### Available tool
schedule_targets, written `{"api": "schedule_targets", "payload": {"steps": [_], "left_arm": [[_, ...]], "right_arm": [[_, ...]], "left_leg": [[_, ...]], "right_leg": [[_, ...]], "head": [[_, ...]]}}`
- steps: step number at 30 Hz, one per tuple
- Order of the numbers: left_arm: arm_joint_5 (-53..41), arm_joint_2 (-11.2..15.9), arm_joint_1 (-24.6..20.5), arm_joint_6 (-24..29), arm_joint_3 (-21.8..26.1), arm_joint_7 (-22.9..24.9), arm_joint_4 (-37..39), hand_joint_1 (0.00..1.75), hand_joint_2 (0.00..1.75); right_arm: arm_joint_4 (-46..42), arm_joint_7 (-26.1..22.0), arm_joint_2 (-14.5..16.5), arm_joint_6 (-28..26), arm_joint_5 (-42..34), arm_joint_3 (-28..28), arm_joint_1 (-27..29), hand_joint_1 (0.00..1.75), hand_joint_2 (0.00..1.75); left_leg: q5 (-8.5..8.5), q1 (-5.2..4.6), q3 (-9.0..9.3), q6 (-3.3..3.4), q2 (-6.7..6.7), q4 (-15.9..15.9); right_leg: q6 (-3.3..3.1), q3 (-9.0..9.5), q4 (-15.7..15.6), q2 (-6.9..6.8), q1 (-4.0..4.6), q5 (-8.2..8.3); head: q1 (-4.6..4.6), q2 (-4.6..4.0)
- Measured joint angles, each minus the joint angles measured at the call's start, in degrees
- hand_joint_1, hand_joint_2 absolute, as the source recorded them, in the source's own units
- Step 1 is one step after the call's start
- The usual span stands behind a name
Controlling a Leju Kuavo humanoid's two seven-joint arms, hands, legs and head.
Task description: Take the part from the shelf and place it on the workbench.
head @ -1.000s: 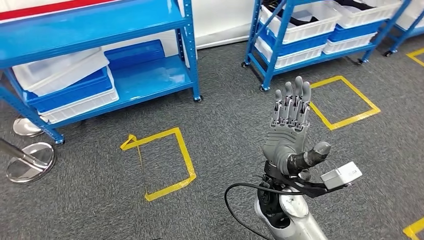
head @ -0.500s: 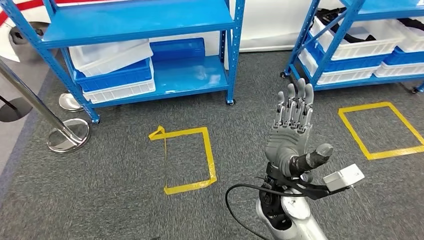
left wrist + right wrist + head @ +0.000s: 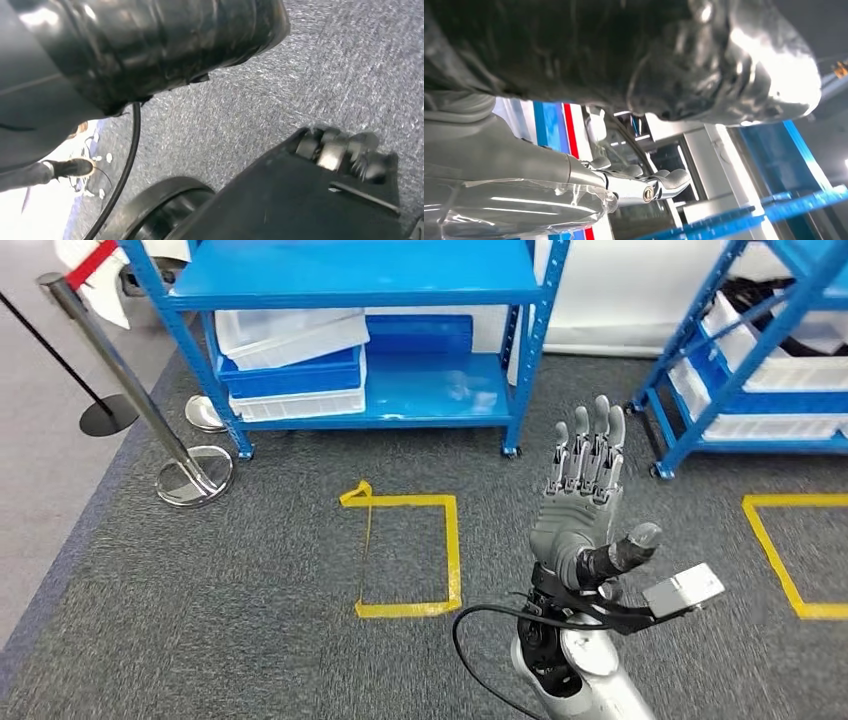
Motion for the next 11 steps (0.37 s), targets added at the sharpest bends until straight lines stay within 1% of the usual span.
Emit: {"api": "schedule_targets", "payload": {"steps": [1,2,3,4,5,6,7,8,9,10,11], "left_arm": [[-0.01,0.0,-0.08,0.03,0.0,0.05,0.01,0.0,0.0],[-0.02,0.01,-0.12,0.07,0.0,0.11,0.02,0.0,0.0],[-0.03,0.03,-0.13,0.1,0.0,0.16,0.03,0.0,0.0],[-0.04,0.05,-0.1,0.13,0.0,0.2,0.05,0.0,0.0],[-0.06,0.08,-0.12,0.13,0.0,0.21,0.07,0.0,0.0],[-0.07,0.09,-0.18,0.13,0.0,0.21,0.08,0.0,0.0],[-0.1,0.1,-0.28,0.13,0.0,0.21,0.08,0.0,0.0],[-0.12,0.1,-0.4,0.1,0.0,0.21,0.09,0.0,0.0],[-0.13,0.09,-0.46,0.04,0.0,0.21,0.09,0.0,0.0],[-0.09,0.08,-0.46,-0.07,0.0,0.19,0.09,0.0,0.0],[-0.07,0.07,-0.46,-0.13,-0.01,0.18,0.09,0.0,0.0]], "right_arm": [[0.0,0.0,0.0,-0.01,0.02,-0.02,-0.03,0.0,0.0],[0.0,0.0,0.0,-0.01,0.03,-0.03,-0.05,0.0,0.0],[-0.01,-0.01,0.0,-0.01,0.03,-0.04,-0.06,0.0,0.0],[-0.01,0.0,0.0,-0.01,0.03,-0.05,-0.07,0.0,0.0],[-0.01,-0.02,0.0,-0.05,0.04,-0.08,-0.11,0.0,0.0],[-0.01,-0.03,-0.01,-0.1,0.05,-0.11,-0.13,0.0,0.0],[0.01,-0.05,-0.01,-0.17,0.06,-0.14,-0.08,0.0,0.0],[0.02,-0.1,-0.03,-0.23,0.03,-0.18,0.04,0.0,0.0],[0.03,-0.19,-0.04,-0.2,-0.13,-0.24,0.23,0.0,0.0],[0.03,-0.43,-0.04,-0.02,-0.48,-0.32,0.42,0.0,0.0],[0.04,-0.55,-0.05,0.07,-0.67,-0.36,0.52,0.0,0.0]], "left_leg": [[-0.11,-0.25,0.34,0.39,0.14,-0.7],[-0.05,-0.35,0.36,0.76,-0.55,-0.79],[-0.08,-0.25,0.53,1.08,-1.17,-0.97],[-0.07,-0.12,0.86,1.35,-1.82,-1.31],[-0.07,0.05,1.25,1.66,-2.43,-1.64],[-0.07,0.25,1.64,1.94,-3.04,-1.92],[-0.14,0.26,1.82,2.15,-3.68,-2.0],[-0.23,0.26,1.9,2.35,-4.28,-1.97],[-0.33,0.24,1.96,2.49,-4.93,-1.92],[-0.45,0.22,2.05,2.58,-5.56,-1.85],[-0.51,0.21,2.09,2.63,-5.84,-1.81]], "right_leg": [[0.24,0.19,-0.08,-0.44,0.15,-0.17],[0.5,0.38,-0.19,-0.92,0.26,-0.31],[0.79,0.6,-0.31,-1.2,0.22,-0.53],[1.09,0.72,0.0,-0.59,0.13,-0.94],[1.33,0.36,1.2,0.59,0.0,-1.78],[1.48,-0.75,3.66,2.23,-0.13,-3.06],[1.53,-2.55,7.22,3.88,-0.19,-4.56],[1.54,-4.87,11.22,4.79,-0.19,-5.98],[1.55,-7.05,14.5,5.26,-0.17,-6.66],[1.55,-8.47,16.03,5.46,-0.17,-6.28],[1.54,-9.2,16.76,5.55,-0.17,-6.03]], "head": [[0.03,0.0],[0.06,0.0],[0.04,0.0],[0.14,0.0],[0.26,0.0],[0.41,0.0],[0.58,0.0],[0.62,0.0],[0.67,0.0],[0.69,0.0],[0.69,0.0]]}}
